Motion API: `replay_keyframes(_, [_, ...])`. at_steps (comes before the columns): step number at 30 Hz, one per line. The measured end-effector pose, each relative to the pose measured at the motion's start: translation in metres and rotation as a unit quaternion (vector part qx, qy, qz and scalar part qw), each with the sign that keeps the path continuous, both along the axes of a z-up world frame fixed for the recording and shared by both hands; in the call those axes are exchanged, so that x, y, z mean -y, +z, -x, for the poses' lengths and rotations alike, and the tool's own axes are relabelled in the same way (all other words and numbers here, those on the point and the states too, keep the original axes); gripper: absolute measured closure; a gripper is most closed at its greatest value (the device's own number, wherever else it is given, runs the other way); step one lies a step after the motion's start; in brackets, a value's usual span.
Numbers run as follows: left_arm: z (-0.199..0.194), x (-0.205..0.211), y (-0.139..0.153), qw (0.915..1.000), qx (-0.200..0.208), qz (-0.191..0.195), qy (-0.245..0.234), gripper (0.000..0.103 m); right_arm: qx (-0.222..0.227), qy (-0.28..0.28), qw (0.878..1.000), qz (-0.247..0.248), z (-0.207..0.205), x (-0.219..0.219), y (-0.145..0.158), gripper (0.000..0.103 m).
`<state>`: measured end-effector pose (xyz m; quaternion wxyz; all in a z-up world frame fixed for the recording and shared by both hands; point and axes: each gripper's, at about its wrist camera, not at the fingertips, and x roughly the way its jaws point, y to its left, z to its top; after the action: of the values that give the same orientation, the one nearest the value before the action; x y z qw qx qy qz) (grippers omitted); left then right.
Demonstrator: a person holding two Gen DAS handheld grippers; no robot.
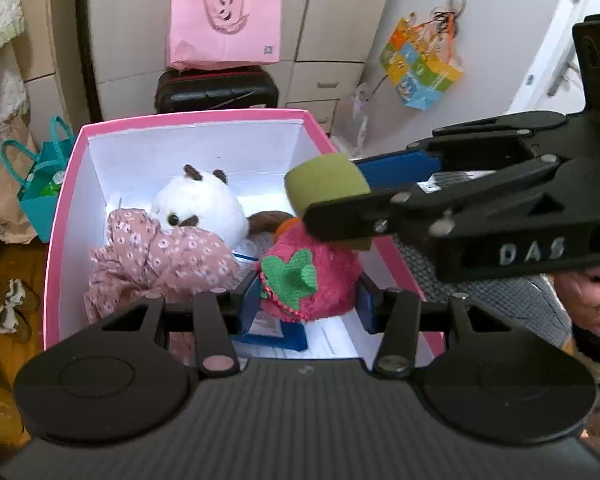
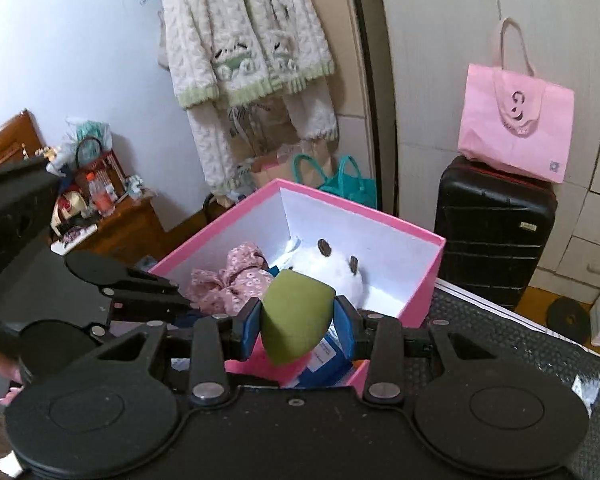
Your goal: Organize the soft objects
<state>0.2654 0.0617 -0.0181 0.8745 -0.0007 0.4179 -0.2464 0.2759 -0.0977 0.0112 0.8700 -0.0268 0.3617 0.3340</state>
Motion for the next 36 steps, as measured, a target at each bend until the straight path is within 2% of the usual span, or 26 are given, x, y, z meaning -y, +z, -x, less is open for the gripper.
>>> replay_keyframes(5, [-0.005, 0.000, -0.006, 0.9995, 0.013, -0.022, 0.019, 0.051, -0.001, -0.012, 1.000, 0.010, -0.013, -0.005, -0.008, 0.055])
replay_keyframes(9, [0.005, -0.003, -0.005, 0.9994, 0.018, -0.019, 0.021, 0.040, 0.001, -0.020, 1.000, -0.005, -0.011, 0.000, -0.009, 0.036])
replay_keyframes(15, [0.032, -0.011, 0.007, 0.9990, 0.038, -0.007, 0.023, 0.032, 0.015, -0.033, 0.999, -0.019, 0.008, 0.013, -0.002, 0.036])
replay_keyframes(21, [0.063, -0.017, 0.018, 0.9978, 0.060, -0.012, 0.026, 0.029, 0.036, -0.047, 0.998, -0.021, 0.037, 0.027, 0.006, 0.032])
replay_keyframes(36, [0.134, -0.014, 0.047, 0.9923, 0.117, -0.028, 0.027, 0.029, 0.100, -0.053, 0.994, -0.008, 0.117, 0.044, 0.030, 0.032])
